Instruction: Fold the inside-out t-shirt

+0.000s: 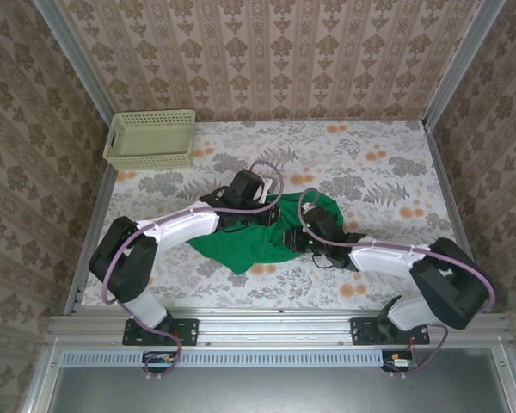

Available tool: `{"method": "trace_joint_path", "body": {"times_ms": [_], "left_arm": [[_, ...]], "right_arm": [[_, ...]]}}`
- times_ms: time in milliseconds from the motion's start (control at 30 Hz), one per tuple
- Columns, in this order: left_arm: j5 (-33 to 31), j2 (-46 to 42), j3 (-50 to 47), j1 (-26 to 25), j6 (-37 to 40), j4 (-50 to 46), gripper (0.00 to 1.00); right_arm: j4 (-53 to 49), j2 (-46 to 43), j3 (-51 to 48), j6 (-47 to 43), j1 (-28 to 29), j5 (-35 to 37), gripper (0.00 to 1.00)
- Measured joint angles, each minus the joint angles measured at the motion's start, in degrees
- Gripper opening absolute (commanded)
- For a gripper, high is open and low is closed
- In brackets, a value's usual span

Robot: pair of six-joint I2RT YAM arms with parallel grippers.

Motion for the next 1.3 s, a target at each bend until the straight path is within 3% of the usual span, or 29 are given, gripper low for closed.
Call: {"method": "trace_joint_path", "body": {"times_ms": [367,500,800,900,1067,1300], "left_arm": [[0.3,0.0,-0.2,0.2,-0.7,0.3,0.0],[0.3,0.0,-0.6,0.2,-0.7,0.9,0.0],[0.4,0.0,-1.0,0.2,-0.9,1.4,0.0],[0.7,0.0,-1.0,0.2,-0.9,1.5,0.0],[0.8,0.0,-1.0,0.2,-0.9,1.5,0.0],[0.7,0.1,-1.0,0.2,-0.9,1.5,0.0]], "right_arm": [[4.4,7.6,2.9,-0.3,-0.4,1.9,0.32],[4.4,8.1,3.5,-0.4,-0.6,3.1,0.37],[3.3,9.5,5.3,-0.5,-1.2,5.3,0.39],[3.2,10.4,5.9,-0.5,-1.2,5.4,0.37],[3.2,12.1,7.0,-0.9,-1.2,5.3,0.19],[1.5,10.9,7.0,-1.4,-1.1,5.6,0.15]]}}
